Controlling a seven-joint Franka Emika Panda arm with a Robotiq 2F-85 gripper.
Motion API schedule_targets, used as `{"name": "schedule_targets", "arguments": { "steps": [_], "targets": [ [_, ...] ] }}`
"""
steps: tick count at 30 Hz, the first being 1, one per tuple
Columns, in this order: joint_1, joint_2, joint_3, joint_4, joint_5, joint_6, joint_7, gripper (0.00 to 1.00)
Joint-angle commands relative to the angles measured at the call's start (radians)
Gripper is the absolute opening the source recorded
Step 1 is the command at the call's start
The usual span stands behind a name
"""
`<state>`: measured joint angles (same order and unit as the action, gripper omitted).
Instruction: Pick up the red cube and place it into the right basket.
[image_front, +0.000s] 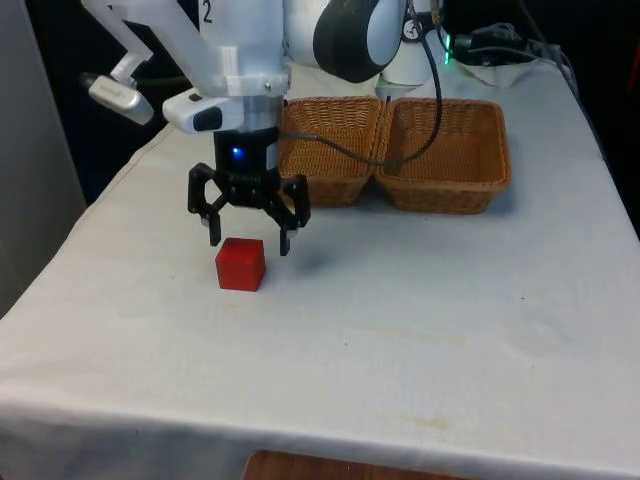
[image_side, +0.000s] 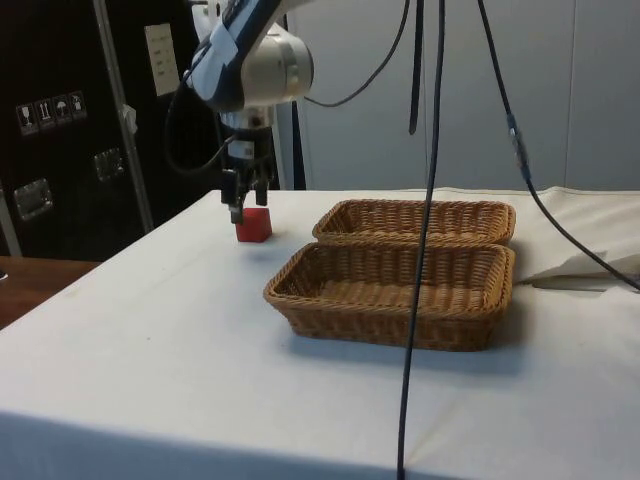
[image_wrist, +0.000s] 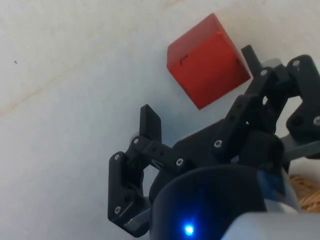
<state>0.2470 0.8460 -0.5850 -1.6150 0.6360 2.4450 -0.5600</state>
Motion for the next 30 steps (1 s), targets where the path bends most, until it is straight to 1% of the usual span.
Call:
{"name": "schedule_targets", "arguments": {
  "steps": [1,2,3,10,11,12,15,16,17,20,21,22,24,25,29,30],
  "targets": [
    [-0.007,0.012,0.011,0.008,0.015,0.018,-0.009,1.0],
    [0.0,0.005,0.0,0.002,0.004,0.003,0.0,1.0],
    [-0.007,0.02,0.012,0.009,0.021,0.028,-0.011,1.0],
    [-0.007,0.039,0.017,0.009,0.037,0.058,-0.014,1.0],
    [0.001,0.037,0.007,0.004,0.026,0.046,-0.004,1.0],
    [-0.006,0.04,0.017,0.008,0.038,0.06,-0.015,1.0],
    [-0.003,0.041,0.013,0.007,0.037,0.059,-0.012,1.0],
    [-0.003,0.041,0.013,0.007,0.036,0.059,-0.012,0.97],
    [-0.002,0.041,0.012,0.006,0.036,0.058,-0.011,0.8],
    [-0.002,0.041,0.011,0.006,0.035,0.057,-0.01,0.46],
    [0.001,0.041,0.007,0.005,0.03,0.051,-0.006,0.34],
    [-0.002,0.041,0.011,0.006,0.035,0.057,-0.01,0.34],
    [-0.001,0.041,0.011,0.006,0.035,0.057,-0.01,0.14],
    [-0.001,0.041,0.011,0.006,0.035,0.057,-0.01,0.02],
    [-0.001,0.041,0.01,0.006,0.035,0.057,-0.009,0.03],
    [0.001,0.041,0.007,0.005,0.03,0.051,-0.006,0.03]
  ]
}}
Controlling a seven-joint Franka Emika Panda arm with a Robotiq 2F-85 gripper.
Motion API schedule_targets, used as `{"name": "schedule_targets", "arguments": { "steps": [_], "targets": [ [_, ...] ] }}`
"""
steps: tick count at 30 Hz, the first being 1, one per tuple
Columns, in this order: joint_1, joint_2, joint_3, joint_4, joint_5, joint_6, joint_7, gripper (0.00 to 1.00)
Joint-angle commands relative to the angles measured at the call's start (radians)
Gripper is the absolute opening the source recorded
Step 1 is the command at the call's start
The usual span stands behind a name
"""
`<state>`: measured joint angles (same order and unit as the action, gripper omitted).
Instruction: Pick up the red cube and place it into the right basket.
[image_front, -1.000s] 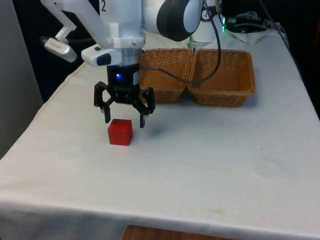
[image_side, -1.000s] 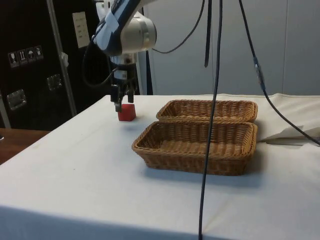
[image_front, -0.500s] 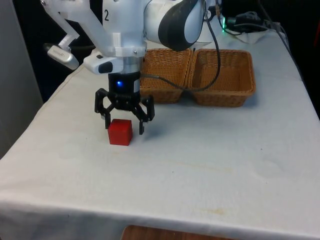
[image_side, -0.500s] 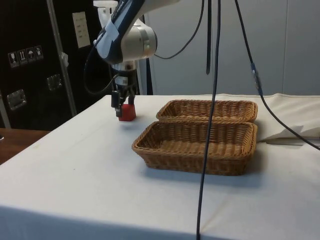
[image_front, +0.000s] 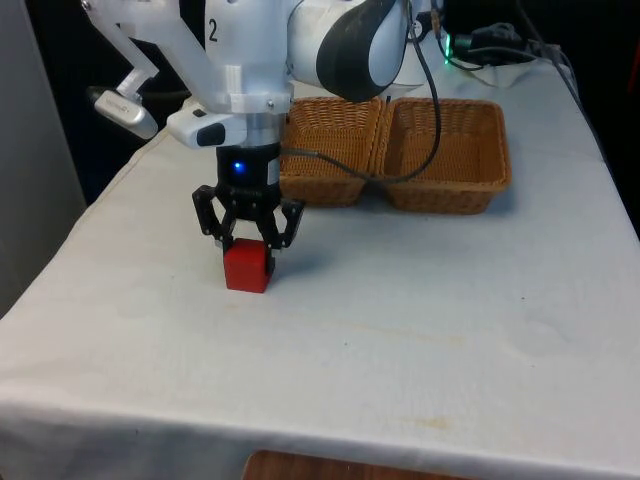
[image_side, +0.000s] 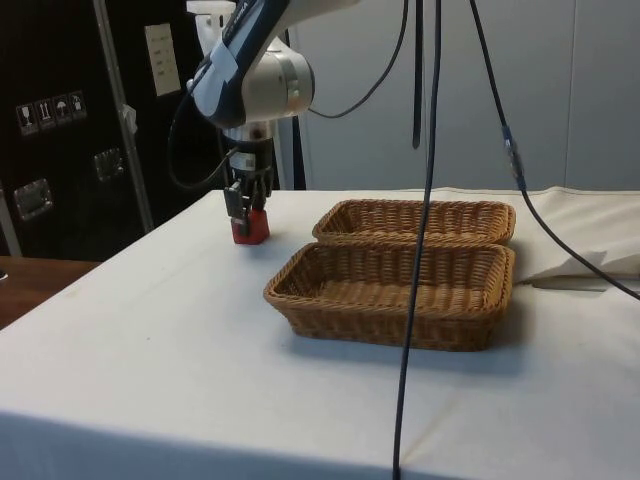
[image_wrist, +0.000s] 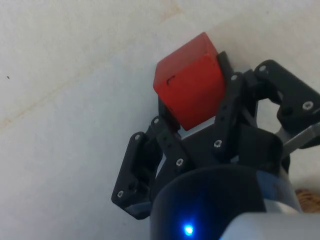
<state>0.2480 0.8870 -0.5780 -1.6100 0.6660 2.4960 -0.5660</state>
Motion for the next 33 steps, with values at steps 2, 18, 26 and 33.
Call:
{"name": "schedule_targets", "arguments": {
  "steps": [2,18,26,33],
  "targets": [
    [-0.002,0.0,0.003,0.0,0.005,0.006,-0.003,0.03],
    [0.043,-0.114,-0.045,-0.09,-0.05,-0.012,0.007,0.03],
    [0.058,-0.175,-0.061,-0.14,-0.085,-0.014,0.01,0.03],
    [0.071,-0.244,-0.073,-0.194,-0.131,-0.012,0.017,0.03]
  ]
}}
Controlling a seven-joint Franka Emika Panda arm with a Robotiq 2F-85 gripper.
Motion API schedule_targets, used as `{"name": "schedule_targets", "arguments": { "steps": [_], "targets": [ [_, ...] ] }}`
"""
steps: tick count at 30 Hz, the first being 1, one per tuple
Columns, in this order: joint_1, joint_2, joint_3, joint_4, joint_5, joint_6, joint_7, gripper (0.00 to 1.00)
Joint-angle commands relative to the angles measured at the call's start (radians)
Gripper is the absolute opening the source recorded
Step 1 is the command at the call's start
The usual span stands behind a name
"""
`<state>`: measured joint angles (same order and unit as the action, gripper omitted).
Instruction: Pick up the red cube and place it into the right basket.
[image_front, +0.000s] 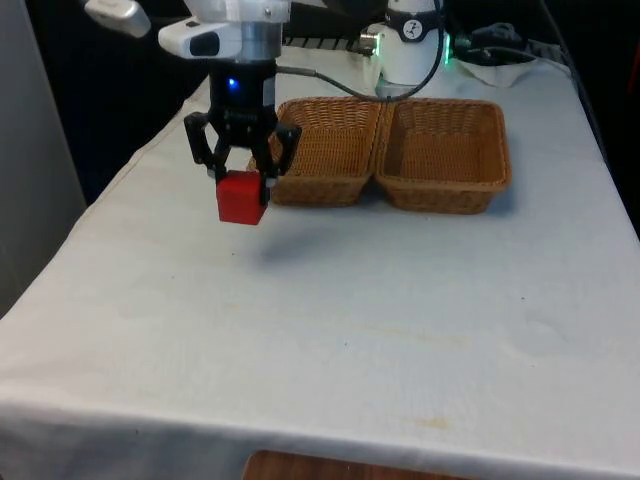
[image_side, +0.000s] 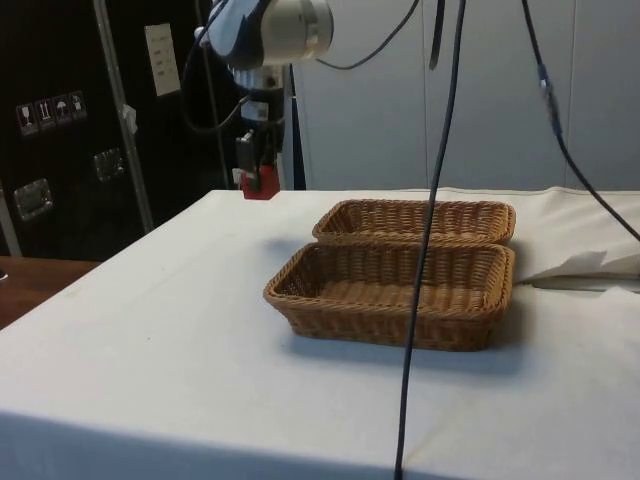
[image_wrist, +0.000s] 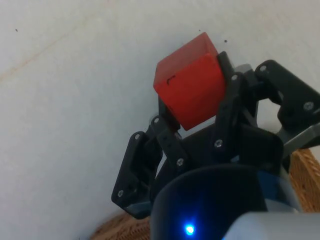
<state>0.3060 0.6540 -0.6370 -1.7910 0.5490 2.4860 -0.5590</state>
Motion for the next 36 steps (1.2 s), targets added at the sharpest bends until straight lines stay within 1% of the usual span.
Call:
{"name": "schedule_targets", "arguments": {
  "steps": [1,2,3,9,10,11,12,15,17,18,19,20,23,24,26,27,28,29,32,36],
  "targets": [
    [0.014,-0.02,-0.016,-0.019,-0.021,-0.002,0.011,0.03],
    [0.001,-0.009,-0.001,-0.007,-0.006,0.0,0.001,0.03],
    [0.017,-0.038,-0.018,-0.032,-0.031,-0.002,0.013,0.03],
    [0.023,-0.099,-0.021,-0.074,-0.074,-0.003,0.023,0.03],
    [0.007,-0.089,-0.004,-0.062,-0.057,0.0,0.01,0.03],
    [0.023,-0.109,-0.021,-0.081,-0.082,-0.003,0.026,0.03],
    [0.026,-0.133,-0.021,-0.097,-0.101,-0.004,0.033,0.03],
    [0.029,-0.167,-0.02,-0.12,-0.128,-0.005,0.044,0.03],
    [0.03,-0.19,-0.019,-0.136,-0.146,-0.007,0.051,0.03],
    [0.018,-0.195,-0.004,-0.136,-0.14,-0.004,0.043,0.03],
    [0.031,-0.213,-0.019,-0.152,-0.164,-0.008,0.057,0.03],
    [0.032,-0.224,-0.019,-0.16,-0.174,-0.009,0.06,0.03],
    [0.034,-0.258,-0.019,-0.185,-0.2,-0.011,0.067,0.03],
    [0.035,-0.282,-0.019,-0.201,-0.219,-0.014,0.074,0.03],
    [0.035,-0.292,-0.018,-0.208,-0.227,-0.015,0.077,0.03],
    [0.035,-0.314,-0.017,-0.22,-0.244,-0.021,0.083,0.03],
    [0.024,-0.313,-0.004,-0.218,-0.23,-0.016,0.071,0.03],
    [0.034,-0.324,-0.015,-0.226,-0.252,-0.024,0.087,0.03],
    [0.03,-0.342,-0.006,-0.239,-0.267,-0.04,0.093,0.03],
    [0.034,-0.357,-0.01,-0.253,-0.283,-0.062,0.098,0.03]
  ]
}}
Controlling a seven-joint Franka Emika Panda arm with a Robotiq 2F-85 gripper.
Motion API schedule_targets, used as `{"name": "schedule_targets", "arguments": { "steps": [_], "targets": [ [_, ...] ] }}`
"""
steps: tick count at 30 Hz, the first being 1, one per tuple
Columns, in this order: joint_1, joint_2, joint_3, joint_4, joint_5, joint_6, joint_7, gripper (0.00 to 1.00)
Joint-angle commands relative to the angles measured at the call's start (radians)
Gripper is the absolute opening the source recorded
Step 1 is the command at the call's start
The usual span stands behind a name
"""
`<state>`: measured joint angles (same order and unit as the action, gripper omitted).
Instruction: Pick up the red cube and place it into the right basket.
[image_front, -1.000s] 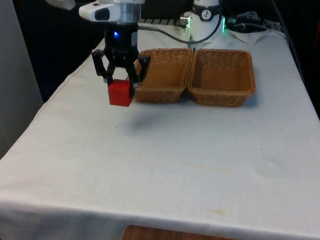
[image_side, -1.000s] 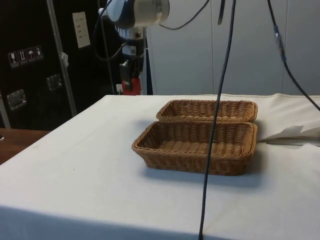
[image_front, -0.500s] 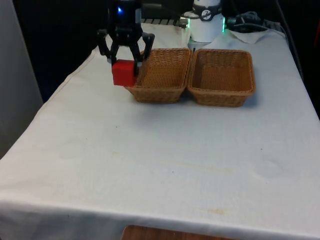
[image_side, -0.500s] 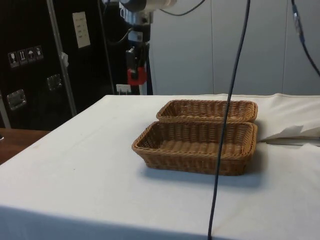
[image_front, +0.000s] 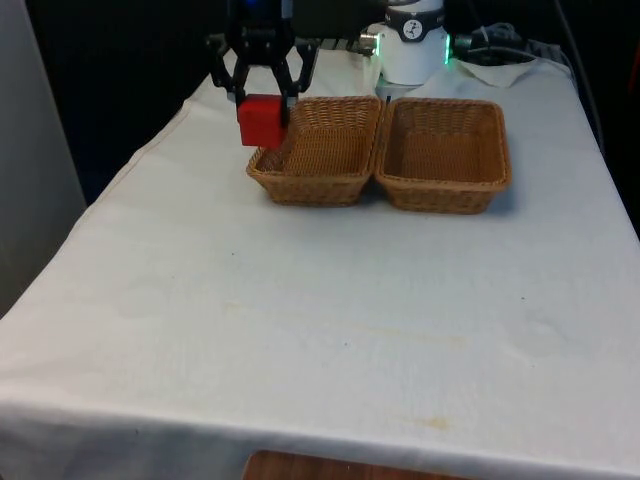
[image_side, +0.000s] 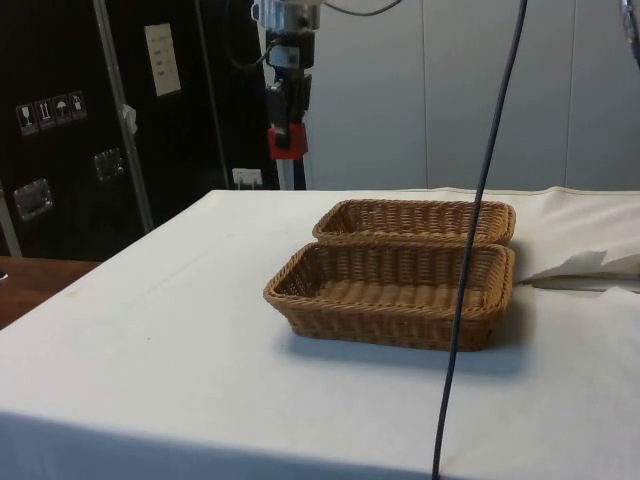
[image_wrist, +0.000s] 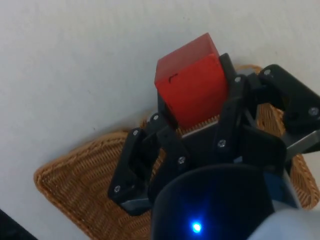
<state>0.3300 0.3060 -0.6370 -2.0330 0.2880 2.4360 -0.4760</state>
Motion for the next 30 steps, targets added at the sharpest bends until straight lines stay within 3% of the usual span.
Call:
{"name": "schedule_targets", "arguments": {
  "steps": [1,2,3,9,10,11,17,18,19,25,26,27,30],
  "targets": [
    [0.0,-0.001,0.0,-0.001,-0.001,-0.005,0.0,0.03],
    [0.01,-0.014,-0.011,-0.016,-0.025,-0.016,0.015,0.03],
    [0.011,-0.02,-0.012,-0.023,-0.028,-0.02,0.014,0.03],
    [0.011,-0.066,-0.011,-0.079,-0.049,-0.019,0.013,0.03],
    [0.001,-0.048,0.0,-0.054,-0.025,-0.031,0.001,0.03],
    [0.012,-0.074,-0.011,-0.088,-0.051,-0.017,0.013,0.03],
    [0.011,-0.123,-0.007,-0.149,-0.073,-0.001,0.015,0.03],
    [0.004,-0.11,0.002,-0.129,-0.051,-0.02,0.001,0.03],
    [0.011,-0.13,-0.006,-0.158,-0.077,0.002,0.015,0.03],
    [0.009,-0.175,0.0,-0.228,-0.095,0.037,0.015,0.03],
    [0.004,-0.166,0.007,-0.214,-0.074,0.019,0.001,0.03],
    [0.009,-0.181,0.001,-0.239,-0.097,0.044,0.015,0.03],
    [0.008,-0.203,0.004,-0.282,-0.103,0.07,0.014,0.03]
  ]
}}
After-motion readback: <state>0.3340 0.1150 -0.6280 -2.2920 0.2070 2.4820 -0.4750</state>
